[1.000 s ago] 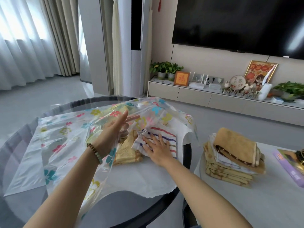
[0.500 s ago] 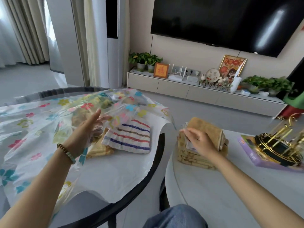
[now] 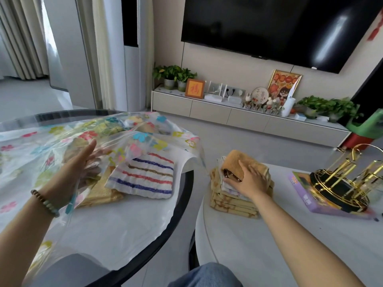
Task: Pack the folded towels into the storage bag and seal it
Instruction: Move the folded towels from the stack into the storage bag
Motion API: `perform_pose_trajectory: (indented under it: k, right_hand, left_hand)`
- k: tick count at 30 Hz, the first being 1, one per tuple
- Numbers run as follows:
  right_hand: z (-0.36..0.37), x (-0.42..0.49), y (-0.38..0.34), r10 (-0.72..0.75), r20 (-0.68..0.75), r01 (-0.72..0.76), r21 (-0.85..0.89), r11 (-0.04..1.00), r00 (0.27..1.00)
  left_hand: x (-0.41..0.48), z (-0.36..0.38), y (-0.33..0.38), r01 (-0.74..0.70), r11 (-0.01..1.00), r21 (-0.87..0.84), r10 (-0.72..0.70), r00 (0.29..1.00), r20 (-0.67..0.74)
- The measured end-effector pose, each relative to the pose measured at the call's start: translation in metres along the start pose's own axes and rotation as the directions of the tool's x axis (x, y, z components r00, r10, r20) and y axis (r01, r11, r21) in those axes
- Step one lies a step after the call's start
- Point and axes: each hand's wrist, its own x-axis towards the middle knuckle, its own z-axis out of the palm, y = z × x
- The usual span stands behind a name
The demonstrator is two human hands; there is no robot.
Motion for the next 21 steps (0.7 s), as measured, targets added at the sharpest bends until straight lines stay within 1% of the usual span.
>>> perform_pose_trajectory:
  k: [3, 5, 7, 10, 13, 16, 18, 19, 21]
  right_hand:
    - [0.004, 0.004, 0.0, 0.014, -0.052, -0.015, -0.027, 1.0, 0.999]
    - [0.003, 0.006, 0.0, 0.006, -0.132, -0.007, -0.01, 1.0, 0.991]
    - [-0.001, 0.007, 0.001, 0.028, -0.197, -0.013, 0.079, 0.997, 0.98]
    - [-0.015, 0.006, 0.006, 0.078, -0.201, -0.022, 0.268, 0.963, 0.976]
    - [-0.043, 0.002, 0.011, 0.122, -0.229, -0.015, 0.42, 0.907, 0.966]
    - [-0.082, -0.008, 0.004, 0.158, -0.292, 0.044, 0.583, 0.812, 0.943]
    - [-0.11, -0.021, -0.012, 0.177, -0.291, 0.078, 0.688, 0.721, 0.94]
    - [-0.122, -0.031, -0.022, 0.18, -0.264, 0.085, 0.752, 0.654, 0.948]
    - [-0.142, -0.055, -0.046, 0.123, -0.153, 0.08, 0.884, 0.461, 0.98]
  left_hand:
    - [0.005, 0.0, -0.001, 0.021, 1.0, -0.019, -0.021, 1.0, 0.0]
    - [0.007, 0.0, -0.001, 0.021, 0.999, -0.031, -0.021, 1.0, -0.008]
    - [0.008, 0.0, -0.003, 0.015, 0.999, -0.045, -0.016, 1.0, -0.017]
    - [0.009, 0.001, -0.003, 0.012, 0.999, -0.049, -0.013, 0.999, -0.029]
    - [0.006, 0.002, 0.002, -0.001, 0.998, -0.064, -0.001, 1.0, -0.031]
    - [-0.005, 0.002, 0.01, -0.046, 0.999, -0.016, 0.046, 0.999, -0.003]
    - [-0.013, 0.0, 0.016, -0.079, 0.997, 0.007, 0.079, 0.996, 0.033]
    - [-0.015, -0.002, 0.018, -0.091, 0.996, 0.009, 0.09, 0.995, 0.046]
    - [-0.017, -0.005, 0.023, -0.11, 0.994, 0.024, 0.108, 0.992, 0.062]
